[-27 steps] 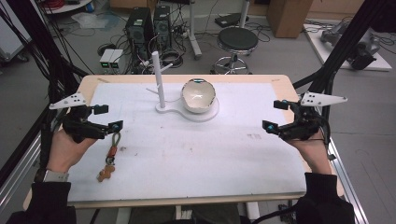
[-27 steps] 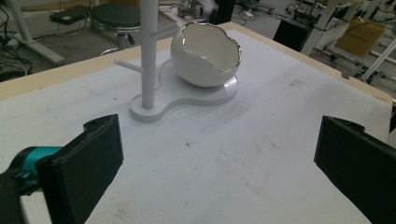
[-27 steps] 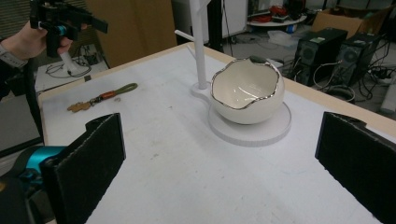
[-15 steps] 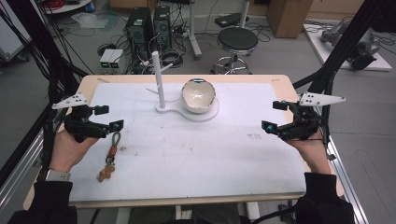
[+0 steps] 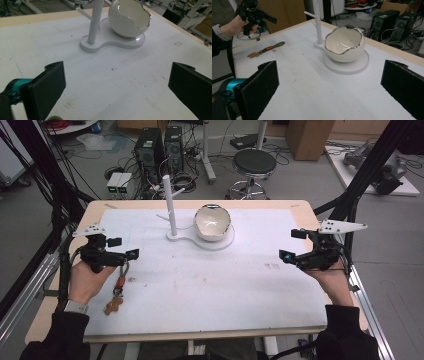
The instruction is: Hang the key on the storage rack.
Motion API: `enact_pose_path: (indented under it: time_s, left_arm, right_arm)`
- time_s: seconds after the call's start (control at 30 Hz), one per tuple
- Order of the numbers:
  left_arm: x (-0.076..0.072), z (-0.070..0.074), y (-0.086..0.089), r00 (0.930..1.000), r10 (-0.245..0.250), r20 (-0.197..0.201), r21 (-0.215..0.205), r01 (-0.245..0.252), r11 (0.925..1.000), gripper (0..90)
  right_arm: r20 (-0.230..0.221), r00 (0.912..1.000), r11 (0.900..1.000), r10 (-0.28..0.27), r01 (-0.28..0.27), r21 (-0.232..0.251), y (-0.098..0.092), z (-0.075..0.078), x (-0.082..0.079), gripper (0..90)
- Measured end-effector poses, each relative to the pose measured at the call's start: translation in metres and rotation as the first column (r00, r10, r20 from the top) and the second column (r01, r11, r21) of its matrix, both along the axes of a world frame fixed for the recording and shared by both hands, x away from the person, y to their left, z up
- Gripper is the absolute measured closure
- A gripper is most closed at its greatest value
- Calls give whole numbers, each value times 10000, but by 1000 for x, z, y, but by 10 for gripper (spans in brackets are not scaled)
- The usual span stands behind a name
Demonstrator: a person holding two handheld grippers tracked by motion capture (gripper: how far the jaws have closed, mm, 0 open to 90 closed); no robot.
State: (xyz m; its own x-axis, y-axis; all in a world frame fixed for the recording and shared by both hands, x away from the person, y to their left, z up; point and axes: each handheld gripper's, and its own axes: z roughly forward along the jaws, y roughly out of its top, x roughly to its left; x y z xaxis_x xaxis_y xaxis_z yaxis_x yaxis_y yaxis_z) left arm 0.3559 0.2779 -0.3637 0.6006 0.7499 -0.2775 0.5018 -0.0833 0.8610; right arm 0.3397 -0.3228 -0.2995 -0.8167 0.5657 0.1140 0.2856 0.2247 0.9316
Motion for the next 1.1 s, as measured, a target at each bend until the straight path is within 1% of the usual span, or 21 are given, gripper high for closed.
enact_pose_path:
  time_s: [0.03,0.07,0.1,0.13,0.17,0.23,0.3,0.37,0.4,0.5,0.53,0.57,0.67,0.73,0.77,0.83,0.87,0.9,0.97,1.03,1.1]
  left_arm:
    - [1,-4,2,9998,-26,-195,-83,24,10000,17]
    - [1,-4,2,9998,-26,-195,-83,24,10000,17]
    - [5,-13,5,9982,44,-598,-10,-44,10000,17]
    - [5,-13,5,9982,44,-598,-10,-44,10000,17]
    - [7,-17,6,9958,38,-919,135,-25,9999,17]
    - [11,-22,6,9848,120,-1731,610,-14,9981,17]
    - [13,-27,4,9766,32,-2152,773,138,9969,17]
    - [14,-30,0,9744,-3,-2250,1023,239,9945,17]
    - [15,-33,-5,9753,-93,-2205,1316,391,9905,17]
    - [17,-36,-7,9721,-171,-2340,1393,509,9889,17]
    - [19,-40,-9,9679,-147,-2508,1521,544,9869,17]
    - [19,-40,-9,9679,-147,-2508,1521,544,9869,17]
    - [22,-47,-12,9618,-81,-2737,1933,633,9791,17]
    - [25,-53,-14,9529,86,-3031,2120,586,9755,17]
    - [25,-53,-14,9529,86,-3031,2120,586,9755,17]
    - [24,-58,-11,9519,241,-3053,1957,380,9799,17]
    - [25,-60,-10,9490,412,-3125,1982,227,9799,17]
    - [26,-64,-7,9423,475,-3313,1940,188,9808,17]
    - [27,-66,-7,9387,521,-3409,2001,183,9796,17]
    - [26,-66,-9,9405,547,-3353,2142,196,9766,17]
    - [26,-66,-13,9438,696,-3231,2525,151,9675,19]
  right_arm:
    - [-69,10000,10000,16,-17,-28,0,0,0,8]
    - [-62,10000,10000,3,-4,-48,1,-1,0,8]
    - [-107,9999,10000,33,-33,-51,2,-1,0,8]
    - [-110,9999,10000,34,-35,-44,2,-1,1,8]
    - [-110,9999,10000,34,-35,-44,2,-1,1,8]
    - [-140,9999,9999,67,-68,-93,3,-2,1,8]
    - [-224,9997,9999,65,-67,-111,4,-2,2,8]
    - [-262,9996,9999,60,-64,-141,5,-3,2,8]
    - [-221,9997,9998,81,-86,-184,5,-4,3,8]
    - [-293,9995,9997,77,-84,-238,6,-4,3,8]
    - [-298,9995,9997,82,-88,-222,6,-5,3,8]
    - [-298,9995,9997,82,-88,-222,6,-5,3,8]
    - [-291,9995,9996,102,-109,-244,7,-5,4,8]
    - [-355,9993,9996,95,-104,-265,8,-6,4,8]
    - [-355,9993,9996,95,-104,-265,8,-6,4,8]
    - [-330,9994,9995,133,-143,-296,9,-6,4,8]
    - [-330,9994,9995,133,-143,-296,9,-6,4,8]
    - [-342,9993,9994,144,-154,-297,9,-6,4,8]
    - [-304,9994,9993,142,-152,-333,9,-6,5,8]
    - [-344,9993,9995,125,-135,-294,9,-6,4,8]
    - [-353,9993,9995,121,-131,-300,9,-6,4,8]
